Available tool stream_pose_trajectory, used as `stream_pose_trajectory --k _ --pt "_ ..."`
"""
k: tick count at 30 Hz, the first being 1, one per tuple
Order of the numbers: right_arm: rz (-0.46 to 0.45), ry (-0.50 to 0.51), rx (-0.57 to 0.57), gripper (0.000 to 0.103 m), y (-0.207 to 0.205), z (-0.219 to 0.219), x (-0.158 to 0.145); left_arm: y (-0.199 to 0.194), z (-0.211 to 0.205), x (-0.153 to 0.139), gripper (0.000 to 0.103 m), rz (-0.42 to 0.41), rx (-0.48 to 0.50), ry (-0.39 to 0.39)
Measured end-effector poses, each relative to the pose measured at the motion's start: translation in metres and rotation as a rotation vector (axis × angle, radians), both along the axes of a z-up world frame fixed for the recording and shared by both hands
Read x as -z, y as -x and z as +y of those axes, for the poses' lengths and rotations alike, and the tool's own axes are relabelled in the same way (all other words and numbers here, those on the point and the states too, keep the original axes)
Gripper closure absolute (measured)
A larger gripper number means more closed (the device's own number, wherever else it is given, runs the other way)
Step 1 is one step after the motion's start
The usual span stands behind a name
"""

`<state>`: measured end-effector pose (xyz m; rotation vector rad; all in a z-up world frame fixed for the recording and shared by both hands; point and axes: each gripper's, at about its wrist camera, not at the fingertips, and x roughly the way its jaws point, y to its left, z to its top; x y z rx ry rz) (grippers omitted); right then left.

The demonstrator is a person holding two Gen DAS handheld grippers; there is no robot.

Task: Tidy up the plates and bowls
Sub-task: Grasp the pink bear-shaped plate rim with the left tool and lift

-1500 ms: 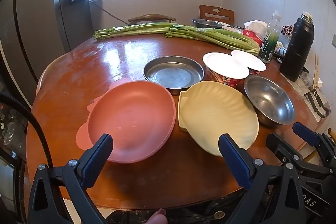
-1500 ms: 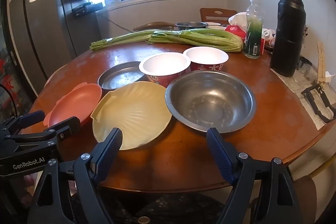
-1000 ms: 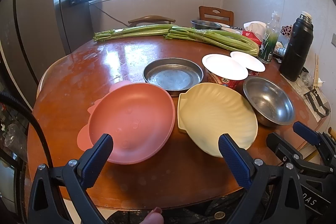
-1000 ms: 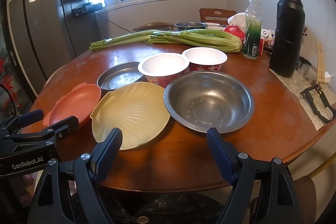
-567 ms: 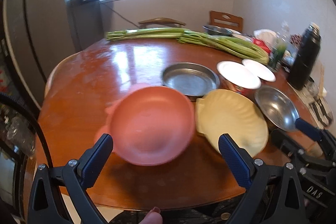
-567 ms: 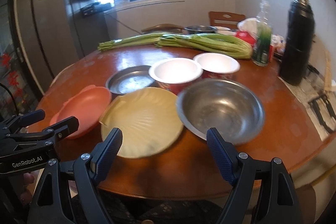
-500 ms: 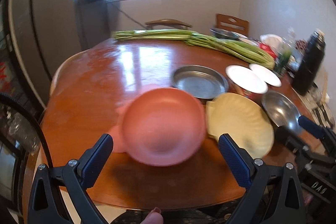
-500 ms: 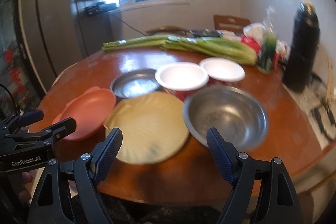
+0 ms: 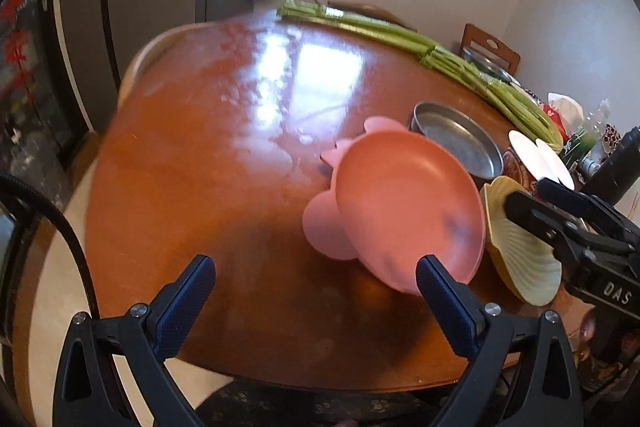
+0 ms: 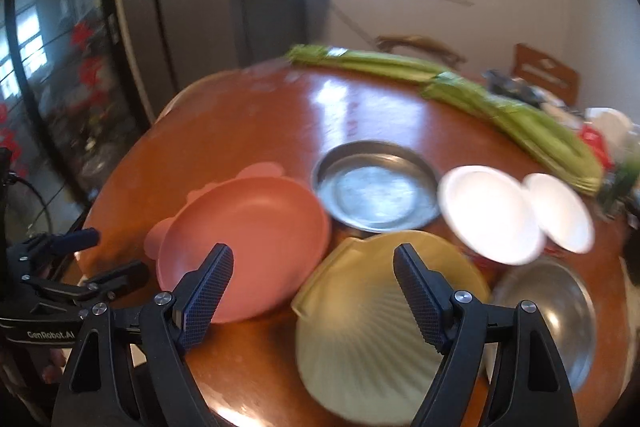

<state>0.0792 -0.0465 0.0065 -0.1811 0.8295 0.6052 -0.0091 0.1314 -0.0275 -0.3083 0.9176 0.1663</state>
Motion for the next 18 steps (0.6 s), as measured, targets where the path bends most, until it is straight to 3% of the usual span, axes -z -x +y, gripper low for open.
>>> stream_pose_trajectory --k 7,11,12,18 --pt "0.027 0.051 -0.027 0.020 -0.026 0.022 0.020 -0.023 -0.016 0.016 0.002 0.030 0.050 0.038" --pt "0.062 0.027 -0.039 0.031 -0.038 0.027 0.027 -0.030 -0.015 0.021 0.006 0.041 0.044 0.049" --pt "0.068 0.030 -0.049 0.035 -0.041 0.028 0.029 -0.031 -0.015 0.020 0.012 0.038 0.042 0.038" --pt "0.077 0.053 -0.064 0.049 -0.048 0.032 0.038 -0.039 -0.016 0.019 0.024 0.039 0.042 0.002"
